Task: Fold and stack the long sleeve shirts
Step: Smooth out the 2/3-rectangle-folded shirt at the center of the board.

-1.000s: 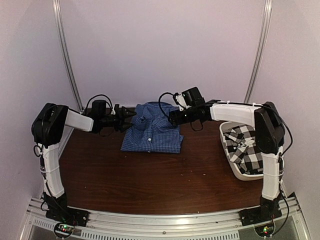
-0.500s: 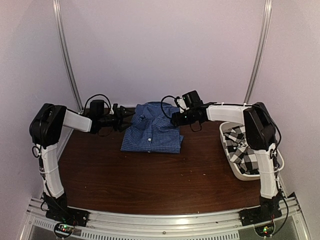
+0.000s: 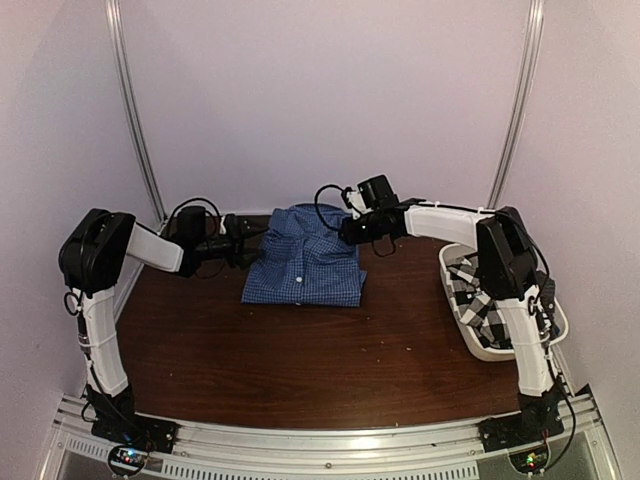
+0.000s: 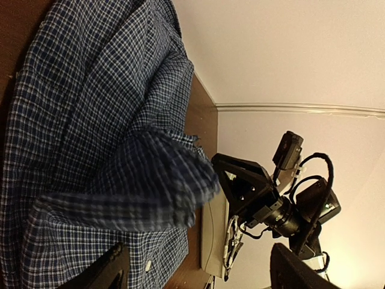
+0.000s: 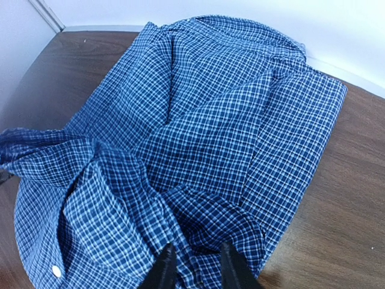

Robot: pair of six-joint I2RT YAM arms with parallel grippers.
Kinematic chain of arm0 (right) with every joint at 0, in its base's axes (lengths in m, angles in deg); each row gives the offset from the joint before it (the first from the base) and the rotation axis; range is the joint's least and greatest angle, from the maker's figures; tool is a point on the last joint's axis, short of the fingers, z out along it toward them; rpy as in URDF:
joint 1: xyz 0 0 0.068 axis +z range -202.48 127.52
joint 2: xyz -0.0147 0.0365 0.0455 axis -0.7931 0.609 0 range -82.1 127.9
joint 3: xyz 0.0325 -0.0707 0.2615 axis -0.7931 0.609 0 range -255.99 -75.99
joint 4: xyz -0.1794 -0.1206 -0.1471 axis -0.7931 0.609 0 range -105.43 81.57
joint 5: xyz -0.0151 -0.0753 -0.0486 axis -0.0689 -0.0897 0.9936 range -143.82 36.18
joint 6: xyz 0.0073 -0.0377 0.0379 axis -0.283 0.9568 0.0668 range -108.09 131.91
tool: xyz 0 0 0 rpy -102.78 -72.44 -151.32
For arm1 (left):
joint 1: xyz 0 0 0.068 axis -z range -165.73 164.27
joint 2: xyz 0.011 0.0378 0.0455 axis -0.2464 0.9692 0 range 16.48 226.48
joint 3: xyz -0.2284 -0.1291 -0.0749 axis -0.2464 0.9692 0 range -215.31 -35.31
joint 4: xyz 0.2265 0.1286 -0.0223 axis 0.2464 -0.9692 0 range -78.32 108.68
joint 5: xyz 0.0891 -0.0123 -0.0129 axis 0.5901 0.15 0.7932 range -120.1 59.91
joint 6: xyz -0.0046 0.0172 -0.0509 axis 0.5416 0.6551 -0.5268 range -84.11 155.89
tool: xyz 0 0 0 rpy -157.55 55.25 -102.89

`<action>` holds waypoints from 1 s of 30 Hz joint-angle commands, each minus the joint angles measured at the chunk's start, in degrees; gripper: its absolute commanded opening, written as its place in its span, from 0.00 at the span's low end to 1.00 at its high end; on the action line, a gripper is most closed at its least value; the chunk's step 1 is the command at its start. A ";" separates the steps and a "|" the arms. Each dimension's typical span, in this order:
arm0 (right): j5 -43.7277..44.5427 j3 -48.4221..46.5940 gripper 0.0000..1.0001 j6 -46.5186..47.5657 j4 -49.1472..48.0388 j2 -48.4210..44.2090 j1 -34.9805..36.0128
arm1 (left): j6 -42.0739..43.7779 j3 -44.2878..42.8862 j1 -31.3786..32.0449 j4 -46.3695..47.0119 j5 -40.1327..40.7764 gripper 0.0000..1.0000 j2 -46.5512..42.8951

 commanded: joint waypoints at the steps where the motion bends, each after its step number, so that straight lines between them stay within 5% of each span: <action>1: -0.88 -5.24 0.20 -0.14 2.68 2.93 -0.48 | -3.29 2.37 -0.46 5.67 2.10 0.81 -0.50; 7: 0.35 -9.49 0.14 0.64 4.85 3.50 -1.10 | -6.14 2.30 -0.42 6.19 7.28 0.81 -0.29; 11: 1.03 -10.87 0.27 1.26 6.31 3.04 -1.33 | -5.31 0.97 -0.42 5.01 8.70 0.81 -0.62; 16: 2.11 -7.76 0.56 1.93 6.82 0.08 -1.29 | 5.89 -2.74 -0.42 -6.29 8.74 0.80 -3.21; 20: 1.47 -0.23 0.64 1.94 4.65 -5.46 -1.32 | 21.15 -8.42 -0.44 -24.35 12.78 0.80 -4.66; 24: 0.16 8.20 0.67 0.44 1.57 -10.57 -1.30 | 32.66 -13.30 -0.42 -35.88 15.52 0.80 -3.79; 30: 0.34 22.08 0.64 -3.01 -0.73 -18.11 0.38 | 38.90 -8.64 -0.20 -42.53 17.22 0.79 -7.11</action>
